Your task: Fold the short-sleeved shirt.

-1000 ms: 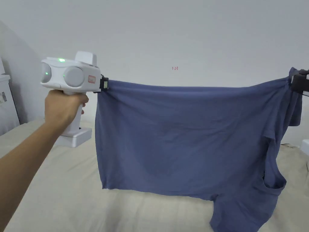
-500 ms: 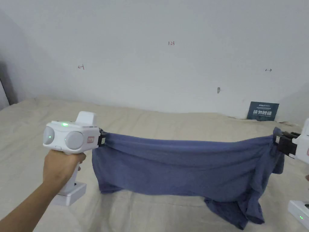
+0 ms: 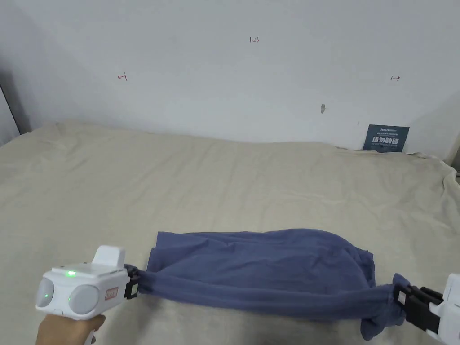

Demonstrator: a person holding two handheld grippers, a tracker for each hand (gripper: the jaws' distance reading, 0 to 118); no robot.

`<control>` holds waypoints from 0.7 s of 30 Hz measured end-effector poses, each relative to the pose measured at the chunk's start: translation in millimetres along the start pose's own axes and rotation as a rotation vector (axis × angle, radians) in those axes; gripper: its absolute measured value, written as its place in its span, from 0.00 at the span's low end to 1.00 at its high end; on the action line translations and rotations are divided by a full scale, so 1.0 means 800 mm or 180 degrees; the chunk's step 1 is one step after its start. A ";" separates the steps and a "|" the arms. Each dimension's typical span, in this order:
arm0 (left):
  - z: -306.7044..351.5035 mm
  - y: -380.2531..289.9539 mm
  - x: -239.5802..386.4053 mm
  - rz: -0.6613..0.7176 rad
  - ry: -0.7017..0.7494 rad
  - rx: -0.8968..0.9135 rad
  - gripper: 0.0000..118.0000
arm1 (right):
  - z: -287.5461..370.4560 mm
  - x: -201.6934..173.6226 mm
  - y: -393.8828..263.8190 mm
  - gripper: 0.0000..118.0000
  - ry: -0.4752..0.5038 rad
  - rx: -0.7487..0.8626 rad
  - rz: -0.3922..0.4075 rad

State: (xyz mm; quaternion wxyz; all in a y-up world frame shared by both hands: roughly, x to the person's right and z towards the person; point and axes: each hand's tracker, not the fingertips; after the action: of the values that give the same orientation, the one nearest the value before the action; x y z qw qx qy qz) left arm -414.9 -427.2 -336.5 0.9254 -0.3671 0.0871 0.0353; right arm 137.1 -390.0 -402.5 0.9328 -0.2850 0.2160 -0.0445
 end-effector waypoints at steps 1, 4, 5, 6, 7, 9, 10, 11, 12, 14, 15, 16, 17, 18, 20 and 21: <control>0.007 -0.017 0.000 0.0001 0.0016 -0.0048 0.02 | 0.011 -0.004 -0.014 0.03 0.0008 -0.0036 0.0005; 0.019 -0.056 -0.006 0.0023 0.0039 -0.0150 0.02 | 0.038 -0.010 -0.050 0.03 0.0017 -0.0145 -0.0015; 0.022 -0.067 -0.008 0.0036 0.0044 -0.0176 0.02 | 0.045 -0.012 -0.060 0.03 0.0020 -0.0173 -0.0027; 0.027 -0.077 -0.010 0.0058 0.0043 -0.0197 0.02 | 0.053 -0.014 -0.072 0.03 0.0014 -0.0205 -0.0060; 0.031 -0.087 -0.011 0.0074 0.0045 -0.0209 0.02 | 0.060 -0.016 -0.083 0.03 0.0023 -0.0245 -0.0080; 0.043 -0.102 -0.012 0.0090 0.0052 -0.0235 0.02 | 0.074 -0.021 -0.102 0.03 0.0036 -0.0306 -0.0090; 0.047 -0.111 -0.013 0.0081 0.0055 -0.0251 0.02 | 0.081 -0.023 -0.111 0.03 0.0030 -0.0336 -0.0092; 0.050 -0.117 -0.014 0.0064 0.0057 -0.0268 0.02 | 0.091 -0.039 -0.118 0.03 0.0023 -0.0363 -0.0104; 0.054 -0.125 -0.015 0.0052 0.0062 -0.0280 0.02 | 0.096 -0.042 -0.127 0.03 0.0018 -0.0402 -0.0120; 0.062 -0.140 -0.018 0.0056 0.0054 -0.0299 0.02 | 0.105 -0.046 -0.143 0.03 -0.0002 -0.0463 -0.0133; 0.064 -0.147 -0.019 0.0076 0.0051 -0.0308 0.02 | 0.108 -0.047 -0.151 0.03 -0.0017 -0.0499 -0.0130; 0.066 -0.154 -0.019 0.0090 0.0053 -0.0332 0.02 | 0.110 -0.048 -0.159 0.03 -0.0030 -0.0531 -0.0132; 0.067 -0.161 -0.019 0.0090 0.0059 -0.0351 0.02 | 0.111 -0.048 -0.164 0.03 -0.0045 -0.0569 -0.0137; 0.066 -0.168 -0.019 0.0080 0.0067 -0.0380 0.02 | 0.111 -0.048 -0.171 0.03 -0.0055 -0.0609 -0.0159; 0.062 -0.181 -0.018 0.0035 0.0077 -0.0456 0.02 | 0.107 -0.051 -0.182 0.03 -0.0089 -0.0687 -0.0205; 0.059 -0.189 -0.016 0.0024 0.0075 -0.0483 0.02 | 0.102 -0.050 -0.189 0.03 -0.0131 -0.0740 -0.0240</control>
State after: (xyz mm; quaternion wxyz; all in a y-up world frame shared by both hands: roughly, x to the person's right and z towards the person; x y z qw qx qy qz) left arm -401.8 -504.6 -198.4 0.8937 -0.4362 0.0964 0.0409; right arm 141.9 -465.6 -243.3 0.8954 -0.4000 0.1896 -0.0484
